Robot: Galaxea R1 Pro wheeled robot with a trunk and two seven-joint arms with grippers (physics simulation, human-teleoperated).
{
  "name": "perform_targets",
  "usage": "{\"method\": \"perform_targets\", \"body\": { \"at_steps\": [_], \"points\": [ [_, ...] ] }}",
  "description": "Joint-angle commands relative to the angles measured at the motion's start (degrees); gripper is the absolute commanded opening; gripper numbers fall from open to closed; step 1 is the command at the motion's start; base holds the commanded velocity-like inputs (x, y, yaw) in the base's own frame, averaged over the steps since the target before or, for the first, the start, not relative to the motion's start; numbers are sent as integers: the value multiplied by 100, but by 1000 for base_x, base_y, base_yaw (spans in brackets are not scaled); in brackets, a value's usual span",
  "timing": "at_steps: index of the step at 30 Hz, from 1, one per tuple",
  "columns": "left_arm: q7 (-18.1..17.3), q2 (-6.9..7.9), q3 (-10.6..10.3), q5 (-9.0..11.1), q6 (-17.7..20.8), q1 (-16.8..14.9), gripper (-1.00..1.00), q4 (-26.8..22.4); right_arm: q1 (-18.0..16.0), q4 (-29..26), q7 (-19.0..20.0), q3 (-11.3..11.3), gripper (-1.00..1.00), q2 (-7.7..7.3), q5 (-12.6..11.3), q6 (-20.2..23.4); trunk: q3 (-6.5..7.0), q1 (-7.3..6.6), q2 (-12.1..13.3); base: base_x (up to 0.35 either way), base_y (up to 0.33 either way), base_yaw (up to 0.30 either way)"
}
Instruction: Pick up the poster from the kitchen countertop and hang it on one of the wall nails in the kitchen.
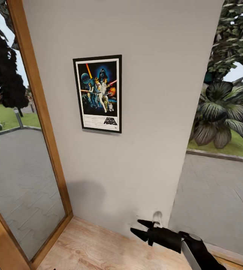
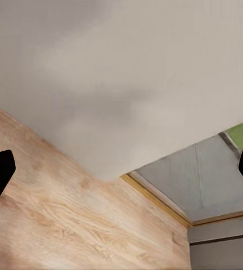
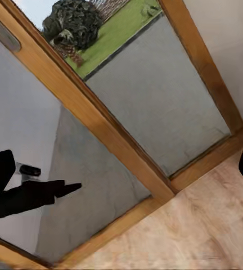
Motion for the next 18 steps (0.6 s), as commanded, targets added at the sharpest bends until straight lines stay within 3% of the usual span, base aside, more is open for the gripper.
{"method": "perform_targets", "body": {
  "at_steps": [1, 2, 7, 10, 15, 18],
  "points": [
    [-34, -5, 34, -47, -35, -3, 100, 7, 73, 110, 3, 9, 100, -120, -68, -139, -1, 2, -4, 0, 0, 0],
    [-41, -8, 21, -53, -36, -2, 100, 6, 98, 186, 5, 6, 100, -173, -69, -246, -1, 2, -4, 0, 0, 0],
    [-66, -23, -105, -175, -39, 0, 100, 10, 184, 1144, 180, -4, 100, -729, -101, -935, -1, 2, -4, -80, 6, 0],
    [-69, -25, -124, -193, -39, -3, 100, 19, 192, 1587, 370, -84, 100, -903, -102, -1324, -1, 2, -4, -259, 46, 0],
    [-70, -26, -129, -205, -40, -2, 100, 29, 196, 2055, 449, -427, 100, -1023, -102, -1600, -1, 2, -4, -306, 64, 0],
    [-70, -26, -127, -208, -40, -2, 100, 31, 196, 2253, 442, -503, 100, -1042, -101, -1643, -1, 2, -4, -321, 69, 0]
  ]
}}
